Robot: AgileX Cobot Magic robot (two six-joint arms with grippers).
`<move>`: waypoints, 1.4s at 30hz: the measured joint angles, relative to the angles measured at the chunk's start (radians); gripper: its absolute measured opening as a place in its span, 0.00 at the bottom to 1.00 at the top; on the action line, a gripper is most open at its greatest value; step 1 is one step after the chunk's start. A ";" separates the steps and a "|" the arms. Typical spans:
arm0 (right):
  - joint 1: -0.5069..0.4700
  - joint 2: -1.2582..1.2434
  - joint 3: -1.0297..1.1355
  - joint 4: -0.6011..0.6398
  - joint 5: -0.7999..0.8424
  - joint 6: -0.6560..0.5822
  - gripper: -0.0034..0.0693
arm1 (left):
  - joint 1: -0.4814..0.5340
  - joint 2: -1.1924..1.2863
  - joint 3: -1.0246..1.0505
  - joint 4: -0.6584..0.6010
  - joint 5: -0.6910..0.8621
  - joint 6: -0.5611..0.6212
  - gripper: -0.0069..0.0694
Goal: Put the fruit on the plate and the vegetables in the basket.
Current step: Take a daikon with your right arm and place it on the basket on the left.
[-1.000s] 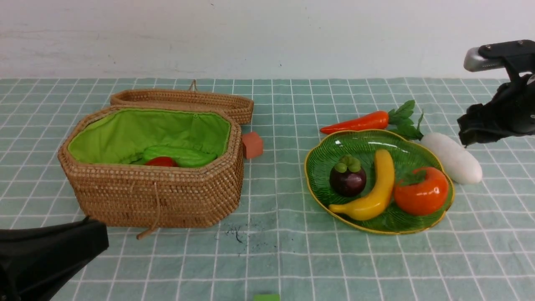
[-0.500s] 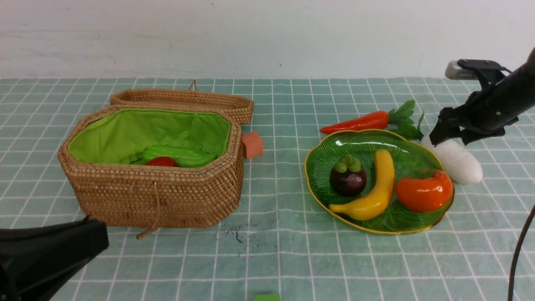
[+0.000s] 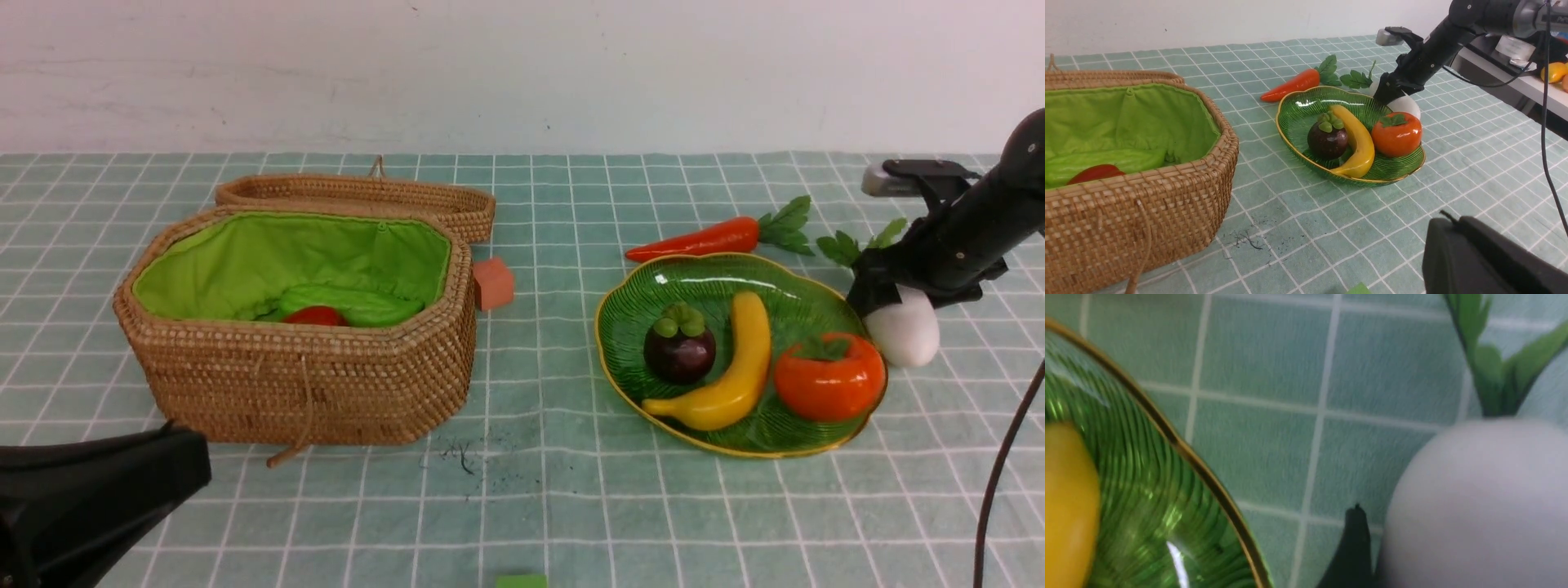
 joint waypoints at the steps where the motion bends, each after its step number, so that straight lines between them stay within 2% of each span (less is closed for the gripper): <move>1: 0.000 0.002 -0.002 -0.003 0.002 0.000 0.80 | 0.000 0.000 0.000 0.004 0.000 0.000 0.08; 3: 0.000 0.003 -0.003 -0.007 0.002 0.009 0.75 | 0.000 0.000 0.000 0.011 0.003 0.000 0.08; 9: 0.001 -0.042 0.002 -0.077 0.051 0.111 0.75 | 0.000 0.004 0.000 0.076 0.072 -0.020 0.08; 12: 0.009 -0.143 0.006 -0.071 0.097 0.146 0.75 | 0.000 0.004 -0.011 0.141 0.098 -0.095 0.08; 14: 0.051 -0.252 0.005 0.000 0.139 0.099 0.75 | 0.000 0.004 -0.023 0.225 0.100 -0.187 0.08; 18: 0.206 -0.399 -0.001 0.241 0.155 -0.122 0.75 | 0.000 0.004 -0.028 0.467 0.153 -0.401 0.08; 21: 0.419 -0.442 -0.003 0.474 0.119 -0.319 0.75 | 0.000 0.004 -0.028 0.641 0.220 -0.619 0.08; 23: 0.476 -0.439 -0.003 0.526 0.090 -0.360 0.75 | 0.000 0.004 -0.028 0.687 0.233 -0.687 0.08; 24: 0.561 -0.421 -0.003 0.580 0.032 -0.411 0.75 | 0.000 0.004 -0.028 0.728 0.241 -0.747 0.08; 25: 0.601 -0.407 -0.003 0.611 -0.021 -0.444 0.75 | 0.000 0.004 -0.028 0.749 0.242 -0.776 0.08; 26: 0.656 -0.382 -0.003 0.641 -0.093 -0.486 0.75 | 0.000 0.004 -0.028 0.763 0.241 -0.795 0.08; 27: 0.673 -0.372 -0.003 0.649 -0.118 -0.493 0.75 | 0.000 0.004 -0.028 0.765 0.241 -0.797 0.08; 32: 0.840 -0.225 -0.003 0.706 -0.434 -0.681 0.75 | 0.000 0.004 -0.028 0.776 0.237 -0.816 0.08; 37: 0.897 -0.129 -0.012 0.724 -0.648 -0.751 0.76 | 0.000 0.004 -0.028 0.779 0.237 -0.817 0.08; 38: 0.905 -0.106 -0.013 0.727 -0.702 -0.759 0.85 | 0.000 0.004 -0.028 0.779 0.237 -0.817 0.08; 42: 0.905 -0.109 -0.013 0.729 -0.696 -0.756 0.97 | 0.000 0.004 -0.028 0.779 0.237 -0.815 0.08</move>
